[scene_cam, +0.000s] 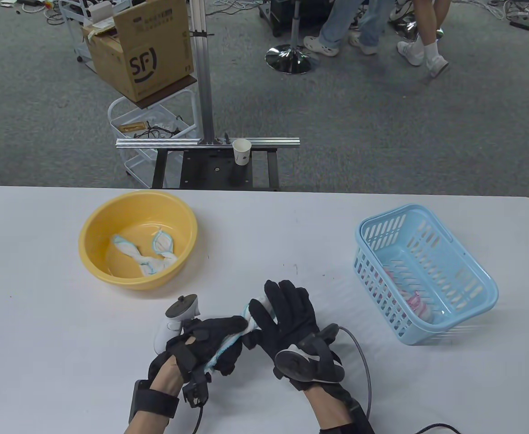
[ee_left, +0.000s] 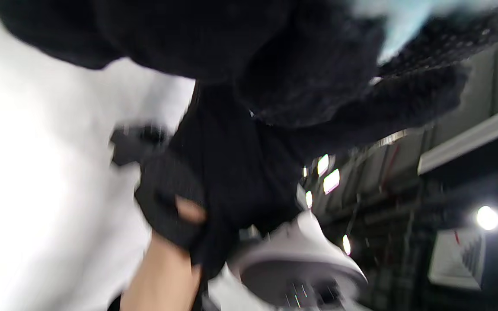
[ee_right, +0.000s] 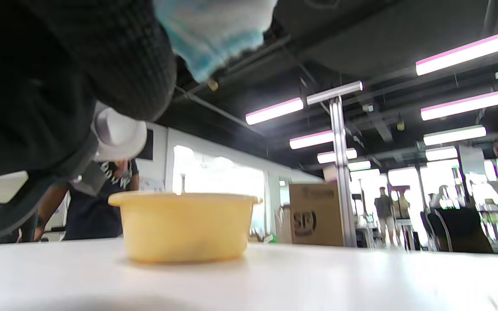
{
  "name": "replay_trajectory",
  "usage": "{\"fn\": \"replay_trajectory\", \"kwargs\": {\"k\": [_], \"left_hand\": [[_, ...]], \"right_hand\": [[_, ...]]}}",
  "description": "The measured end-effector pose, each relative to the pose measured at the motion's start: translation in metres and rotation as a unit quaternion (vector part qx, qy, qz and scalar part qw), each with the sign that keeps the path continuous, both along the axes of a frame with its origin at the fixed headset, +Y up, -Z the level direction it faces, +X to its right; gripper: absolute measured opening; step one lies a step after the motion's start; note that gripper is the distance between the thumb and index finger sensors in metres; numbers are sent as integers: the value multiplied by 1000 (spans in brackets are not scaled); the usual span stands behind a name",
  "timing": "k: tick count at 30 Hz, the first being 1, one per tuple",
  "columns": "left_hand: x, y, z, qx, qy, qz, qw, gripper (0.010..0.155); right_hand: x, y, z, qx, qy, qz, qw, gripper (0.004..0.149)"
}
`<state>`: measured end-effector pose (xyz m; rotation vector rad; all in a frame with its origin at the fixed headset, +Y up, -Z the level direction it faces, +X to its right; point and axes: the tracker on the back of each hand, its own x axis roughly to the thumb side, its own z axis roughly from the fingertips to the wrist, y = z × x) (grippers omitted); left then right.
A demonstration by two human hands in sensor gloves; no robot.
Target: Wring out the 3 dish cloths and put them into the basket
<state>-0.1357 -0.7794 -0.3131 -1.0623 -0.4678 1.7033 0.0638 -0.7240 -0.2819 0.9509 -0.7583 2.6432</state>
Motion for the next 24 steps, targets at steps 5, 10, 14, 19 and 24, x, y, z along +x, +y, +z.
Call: {"fn": "replay_trajectory", "kwargs": {"k": [5,10,14,19,24], "left_hand": [[7,3,2,17,-30,-13,999,63],[-2,12,-1,117,12,-154,981,60],[-8,27,-1,235,40,-291,927,56],[-5,37,3,369,80,-449,810,53],[2,43,8,468,111,-521,705,53]], "right_hand": [[6,10,4,52,17,-53,997,65],[9,5,-1,-3,20,-53,998,57],[5,3,-4,-36,23,-39,998,56],[-3,0,-6,-80,5,7,997,56],[-6,0,-8,-129,-7,8,992,58]]}}
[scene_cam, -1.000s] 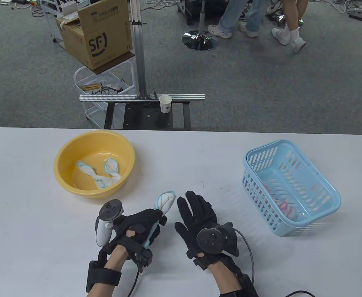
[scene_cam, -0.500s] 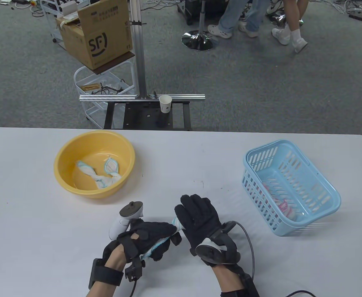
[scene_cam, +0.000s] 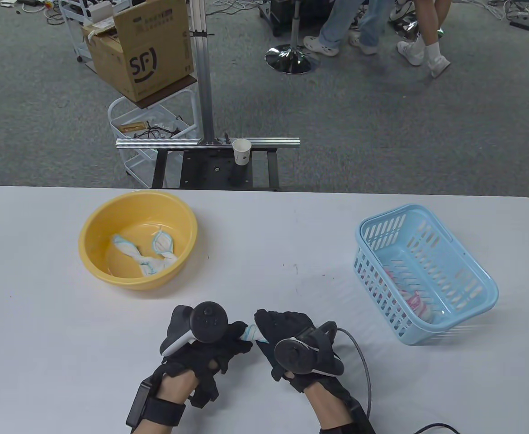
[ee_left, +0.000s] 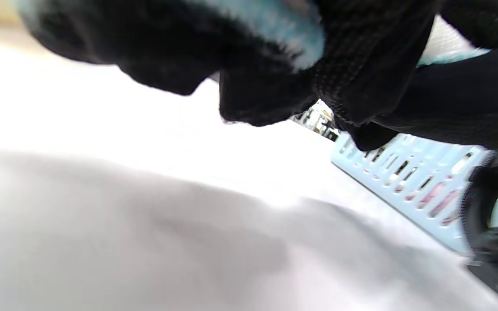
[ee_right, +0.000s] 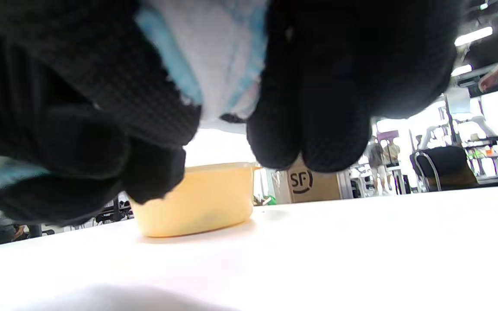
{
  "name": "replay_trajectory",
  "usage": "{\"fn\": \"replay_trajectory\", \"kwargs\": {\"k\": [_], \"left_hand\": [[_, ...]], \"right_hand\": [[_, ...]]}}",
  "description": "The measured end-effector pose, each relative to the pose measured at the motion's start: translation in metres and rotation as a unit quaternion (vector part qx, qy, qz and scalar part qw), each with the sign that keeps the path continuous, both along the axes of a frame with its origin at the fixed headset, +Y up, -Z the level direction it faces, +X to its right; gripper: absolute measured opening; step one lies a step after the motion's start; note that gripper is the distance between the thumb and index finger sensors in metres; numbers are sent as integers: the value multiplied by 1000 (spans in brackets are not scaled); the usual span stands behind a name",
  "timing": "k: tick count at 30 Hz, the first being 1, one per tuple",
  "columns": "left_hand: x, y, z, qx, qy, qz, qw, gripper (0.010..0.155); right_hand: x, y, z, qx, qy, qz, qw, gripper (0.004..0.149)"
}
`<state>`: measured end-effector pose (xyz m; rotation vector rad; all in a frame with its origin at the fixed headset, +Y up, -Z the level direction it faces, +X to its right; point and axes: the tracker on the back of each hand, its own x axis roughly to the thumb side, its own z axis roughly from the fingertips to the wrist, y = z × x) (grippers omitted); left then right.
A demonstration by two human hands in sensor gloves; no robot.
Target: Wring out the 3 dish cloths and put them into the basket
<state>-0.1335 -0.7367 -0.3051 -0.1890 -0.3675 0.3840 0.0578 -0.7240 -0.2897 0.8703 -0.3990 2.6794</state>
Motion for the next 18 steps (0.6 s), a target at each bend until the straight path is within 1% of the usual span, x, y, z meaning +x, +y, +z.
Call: {"fn": "replay_trajectory", "kwargs": {"k": [2,5,8,10,11,14,16,17,18], "left_hand": [[2,3,2,49,3,-32,998,53],[4,5,5,104,5,-59,993,53],[7,5,8,151,2,-84,985,53],[8,6,9,172,-1,-93,981,53],[8,6,10,181,-2,-93,979,53],[8,7,12,205,-7,-91,975,52],[9,9,13,216,-12,-89,972,52],[9,10,14,222,-14,-87,971,51],[9,10,14,226,-16,-86,970,51]], "right_hand": [[-1,1,0,-13,-5,-3,1000,58],[-2,1,-1,-50,-12,-23,998,59],[0,-3,-5,-118,-20,-67,991,59],[4,-8,-8,-174,-25,-109,978,58],[5,-9,-9,-190,-26,-123,974,58],[10,-15,-13,-257,-28,-174,950,58],[13,-20,-16,-296,-25,-204,933,58],[15,-23,-18,-322,-21,-226,919,58],[16,-25,-18,-335,-20,-238,911,58]]}}
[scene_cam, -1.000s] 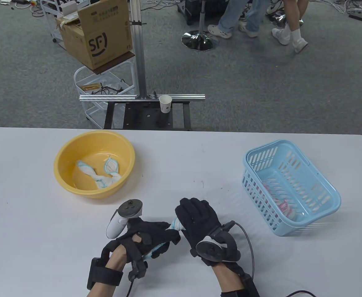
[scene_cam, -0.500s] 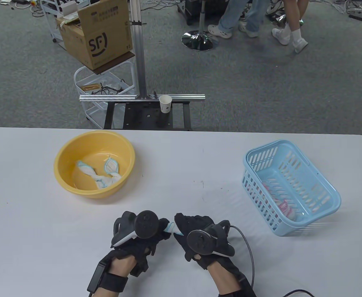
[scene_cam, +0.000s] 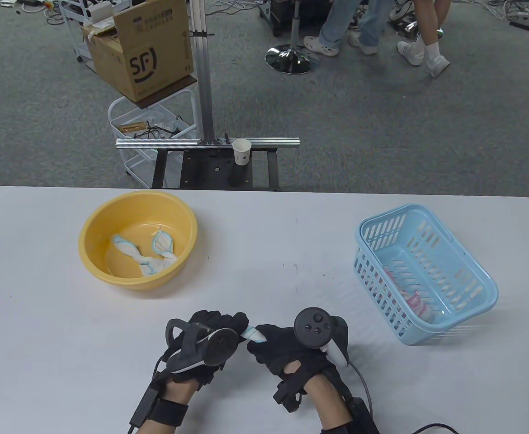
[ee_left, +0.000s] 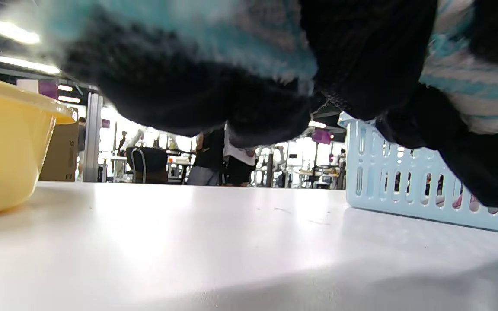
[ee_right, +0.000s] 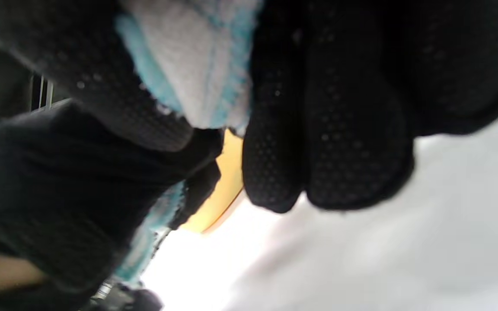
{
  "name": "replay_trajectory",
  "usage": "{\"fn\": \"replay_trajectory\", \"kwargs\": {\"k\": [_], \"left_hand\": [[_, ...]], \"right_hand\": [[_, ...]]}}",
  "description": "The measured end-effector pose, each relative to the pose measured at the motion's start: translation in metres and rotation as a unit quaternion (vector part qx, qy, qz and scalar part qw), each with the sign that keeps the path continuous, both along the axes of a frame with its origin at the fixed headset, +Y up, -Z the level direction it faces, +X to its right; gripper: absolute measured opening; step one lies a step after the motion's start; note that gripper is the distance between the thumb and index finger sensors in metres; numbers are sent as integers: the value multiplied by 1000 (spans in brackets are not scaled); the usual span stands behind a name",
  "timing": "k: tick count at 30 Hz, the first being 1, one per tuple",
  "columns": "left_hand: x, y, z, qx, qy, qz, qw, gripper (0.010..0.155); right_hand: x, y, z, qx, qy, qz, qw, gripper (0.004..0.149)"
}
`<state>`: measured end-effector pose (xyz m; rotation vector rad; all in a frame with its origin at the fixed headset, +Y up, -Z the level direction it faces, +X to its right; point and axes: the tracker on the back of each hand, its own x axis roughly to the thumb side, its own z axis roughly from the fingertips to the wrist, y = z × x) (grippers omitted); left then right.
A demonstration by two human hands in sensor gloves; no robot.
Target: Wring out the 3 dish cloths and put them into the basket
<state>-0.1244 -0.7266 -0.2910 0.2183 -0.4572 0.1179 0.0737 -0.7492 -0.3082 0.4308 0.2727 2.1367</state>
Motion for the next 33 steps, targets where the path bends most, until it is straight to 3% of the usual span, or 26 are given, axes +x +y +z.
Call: {"fn": "replay_trajectory", "kwargs": {"k": [4,9,16,24,29,33], "left_hand": [[2,2,2,11,-7,3,1000,51],[3,6,4,26,-13,8,1000,52],[-1,8,6,35,-9,17,999,56],[-15,13,4,25,13,69,997,65],[-26,16,1,8,27,107,994,64],[-37,9,-4,-14,45,129,991,64]], "right_hand": [[5,-13,-5,-90,12,-76,993,57],[9,-23,-7,-158,24,-146,976,57],[10,-23,-6,-168,32,-162,972,59],[23,-7,-9,-77,-16,-151,985,60],[46,26,-9,36,-86,-128,987,59],[73,64,-5,140,-180,-119,966,58]]}}
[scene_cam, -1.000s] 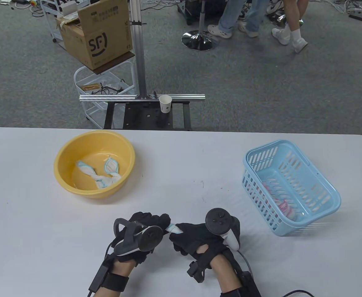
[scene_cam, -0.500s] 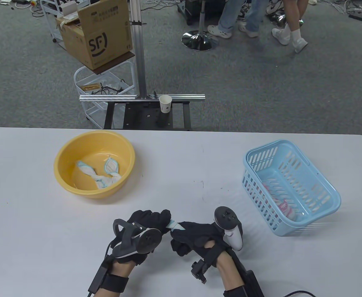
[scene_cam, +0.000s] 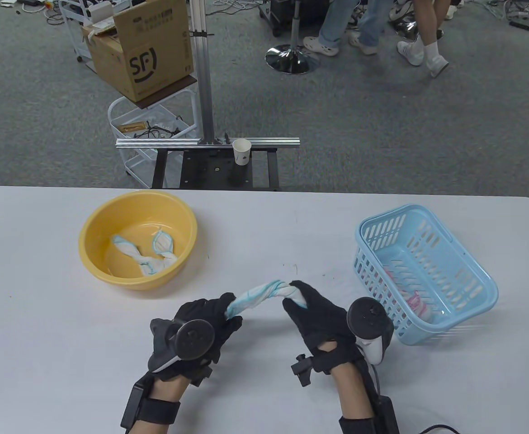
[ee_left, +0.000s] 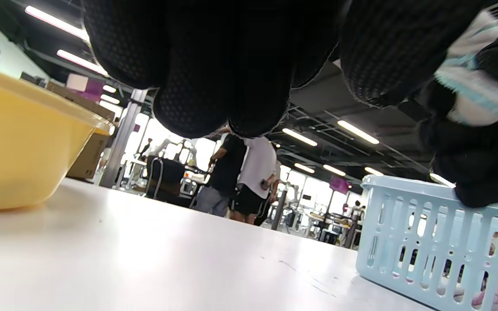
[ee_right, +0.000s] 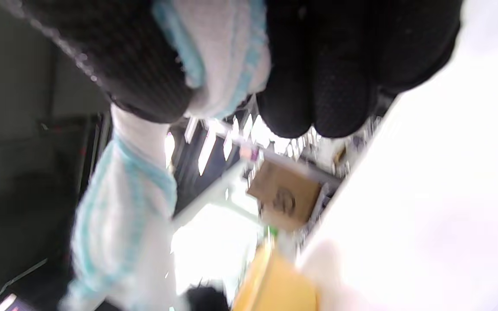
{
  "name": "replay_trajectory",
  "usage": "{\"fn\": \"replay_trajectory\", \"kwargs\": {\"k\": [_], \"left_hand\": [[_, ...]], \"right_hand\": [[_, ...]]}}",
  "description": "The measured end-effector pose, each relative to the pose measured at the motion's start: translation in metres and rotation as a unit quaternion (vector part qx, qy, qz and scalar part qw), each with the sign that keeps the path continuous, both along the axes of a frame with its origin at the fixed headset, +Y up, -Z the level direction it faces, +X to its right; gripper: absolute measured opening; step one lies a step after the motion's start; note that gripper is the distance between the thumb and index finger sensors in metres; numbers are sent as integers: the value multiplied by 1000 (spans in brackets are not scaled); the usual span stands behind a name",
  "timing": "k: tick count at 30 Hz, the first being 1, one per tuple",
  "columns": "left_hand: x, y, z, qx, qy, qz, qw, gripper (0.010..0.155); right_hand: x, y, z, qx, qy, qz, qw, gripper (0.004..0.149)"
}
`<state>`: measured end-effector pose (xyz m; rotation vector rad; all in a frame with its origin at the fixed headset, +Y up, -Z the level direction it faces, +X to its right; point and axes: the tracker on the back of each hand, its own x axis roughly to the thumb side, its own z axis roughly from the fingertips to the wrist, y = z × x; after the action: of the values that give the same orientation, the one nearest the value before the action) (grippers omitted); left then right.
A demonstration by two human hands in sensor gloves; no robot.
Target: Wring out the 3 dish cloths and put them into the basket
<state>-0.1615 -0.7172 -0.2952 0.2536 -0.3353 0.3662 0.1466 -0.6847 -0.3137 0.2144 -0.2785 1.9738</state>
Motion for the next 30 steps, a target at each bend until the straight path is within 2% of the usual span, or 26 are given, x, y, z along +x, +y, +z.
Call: {"fn": "replay_trajectory", "kwargs": {"k": [2,5,7,9,11,16,19,22,26,30], "left_hand": [[-2,-4,-2,-9,2,9,1000,64],[-3,-7,-3,-19,2,12,1000,64],[-2,-7,-3,-22,1,14,1000,64],[-2,-7,-3,-25,0,19,1000,64],[-2,-8,-3,-29,0,24,999,64],[-1,-8,-3,-40,-2,29,999,64],[-1,-9,-3,-46,-3,35,998,64],[-1,-9,-3,-49,-3,38,998,63],[0,-10,-4,-54,-4,37,998,64],[-2,-12,-5,-64,2,36,997,64]], "right_hand": [[16,21,4,42,-61,25,997,58],[41,47,7,65,-142,56,986,58],[70,63,8,67,-234,80,967,58],[86,66,9,54,-281,82,955,58],[104,66,9,18,-323,86,942,59],[140,50,10,-73,-404,108,905,64],[156,40,13,-110,-439,115,884,70],[164,32,14,-165,-433,134,876,80],[165,29,15,-170,-421,140,880,80],[153,33,13,-141,-396,155,894,78]]}}
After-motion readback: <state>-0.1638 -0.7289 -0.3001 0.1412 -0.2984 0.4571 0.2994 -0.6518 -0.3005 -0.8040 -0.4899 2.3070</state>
